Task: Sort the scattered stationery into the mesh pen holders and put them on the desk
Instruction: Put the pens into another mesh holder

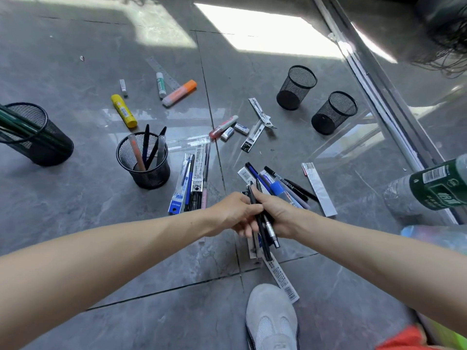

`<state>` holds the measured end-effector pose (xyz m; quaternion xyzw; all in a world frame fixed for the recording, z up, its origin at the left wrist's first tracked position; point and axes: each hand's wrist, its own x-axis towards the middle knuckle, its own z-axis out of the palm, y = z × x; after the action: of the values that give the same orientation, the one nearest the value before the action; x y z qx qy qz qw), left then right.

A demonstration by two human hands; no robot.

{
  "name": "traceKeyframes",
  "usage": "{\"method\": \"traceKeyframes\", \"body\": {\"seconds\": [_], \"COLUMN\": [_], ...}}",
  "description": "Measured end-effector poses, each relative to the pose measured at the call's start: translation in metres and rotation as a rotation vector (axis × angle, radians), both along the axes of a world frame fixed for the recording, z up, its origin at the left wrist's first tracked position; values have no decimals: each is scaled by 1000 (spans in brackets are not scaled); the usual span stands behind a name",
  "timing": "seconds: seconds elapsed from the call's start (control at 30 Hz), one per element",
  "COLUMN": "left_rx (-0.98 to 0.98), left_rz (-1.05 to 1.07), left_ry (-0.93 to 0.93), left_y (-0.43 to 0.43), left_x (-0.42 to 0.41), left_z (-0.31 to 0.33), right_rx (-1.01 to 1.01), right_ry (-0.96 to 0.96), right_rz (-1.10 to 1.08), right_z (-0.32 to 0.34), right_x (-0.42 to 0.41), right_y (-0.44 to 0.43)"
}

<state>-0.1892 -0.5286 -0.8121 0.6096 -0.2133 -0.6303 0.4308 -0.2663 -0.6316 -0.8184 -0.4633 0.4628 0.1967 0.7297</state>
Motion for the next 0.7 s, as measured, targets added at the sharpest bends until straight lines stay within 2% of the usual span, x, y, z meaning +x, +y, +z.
{"method": "traceKeyframes", "body": {"seconds": [0.17,0.37,0.57,0.63,0.7], "left_rx": [12,74,122,176,271], "left_rz": [113,39,37,75,121], "left_ry": [12,-261,-365,-504,-763], "left_y": [-2,1,23,31,38], "left_x": [6,12,47,60,72], "left_z": [3,5,3,-4,-12], "right_rx": [-40,-57,-130,-79,-56], "right_ry": [10,11,-8,-3,27], "right_rz": [-148,-84,-21,-46,-58], "right_z": [-6,-2,-4,-5,-6], "right_x": [-1,9,41,53,64], "right_y": [-6,-5,6,12,18]}}
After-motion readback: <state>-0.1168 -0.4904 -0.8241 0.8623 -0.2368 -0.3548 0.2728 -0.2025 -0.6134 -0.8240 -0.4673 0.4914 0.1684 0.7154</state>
